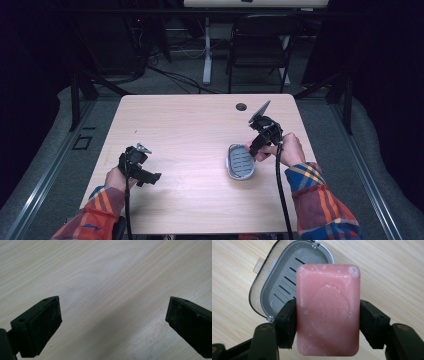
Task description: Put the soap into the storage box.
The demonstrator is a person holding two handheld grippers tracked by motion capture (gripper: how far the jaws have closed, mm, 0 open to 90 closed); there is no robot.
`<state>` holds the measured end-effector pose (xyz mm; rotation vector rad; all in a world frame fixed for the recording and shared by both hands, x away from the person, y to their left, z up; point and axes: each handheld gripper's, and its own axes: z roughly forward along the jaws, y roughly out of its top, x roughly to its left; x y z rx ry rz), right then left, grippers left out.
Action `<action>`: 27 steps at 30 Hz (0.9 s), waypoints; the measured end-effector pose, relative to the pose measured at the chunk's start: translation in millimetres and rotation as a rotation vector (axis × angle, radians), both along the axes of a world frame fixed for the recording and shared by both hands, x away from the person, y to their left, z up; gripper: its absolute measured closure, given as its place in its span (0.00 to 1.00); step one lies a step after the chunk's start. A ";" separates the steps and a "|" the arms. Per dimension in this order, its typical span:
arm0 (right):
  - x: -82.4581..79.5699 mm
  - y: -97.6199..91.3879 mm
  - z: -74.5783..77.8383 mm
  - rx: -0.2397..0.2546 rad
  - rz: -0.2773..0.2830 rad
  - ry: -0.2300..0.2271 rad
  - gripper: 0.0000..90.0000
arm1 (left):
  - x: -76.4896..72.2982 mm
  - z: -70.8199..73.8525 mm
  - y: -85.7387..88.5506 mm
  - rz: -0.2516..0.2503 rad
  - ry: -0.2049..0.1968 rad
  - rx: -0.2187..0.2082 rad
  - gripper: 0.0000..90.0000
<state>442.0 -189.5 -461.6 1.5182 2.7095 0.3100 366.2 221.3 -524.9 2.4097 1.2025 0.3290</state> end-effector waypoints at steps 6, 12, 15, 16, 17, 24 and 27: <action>2.5 7.7 -1.9 -0.008 0.017 0.013 0.41 | 0.0 0.1 -0.1 -0.001 0.000 0.001 0.00; 4.4 15.9 -5.3 -0.026 0.032 0.026 0.41 | 0.0 -0.1 -0.3 -0.001 -0.001 0.001 0.00; 4.9 20.1 -6.7 -0.032 0.035 0.025 0.41 | 0.1 -0.1 -0.2 -0.003 0.000 0.001 0.00; 5.3 21.2 -7.2 -0.033 0.038 0.026 0.41 | 0.1 -0.1 -0.1 -0.003 0.000 0.000 0.00; 6.0 22.2 -7.1 -0.040 0.046 0.032 0.41 | 0.1 -0.1 -0.1 -0.003 0.001 0.001 0.00; 6.6 30.7 -11.7 -0.044 0.052 0.031 0.41 | -0.1 -0.4 -0.6 -0.003 -0.002 0.001 0.00; 7.2 33.7 -12.9 -0.056 0.059 0.034 0.41 | -0.1 -0.2 -0.7 -0.006 -0.001 0.000 0.00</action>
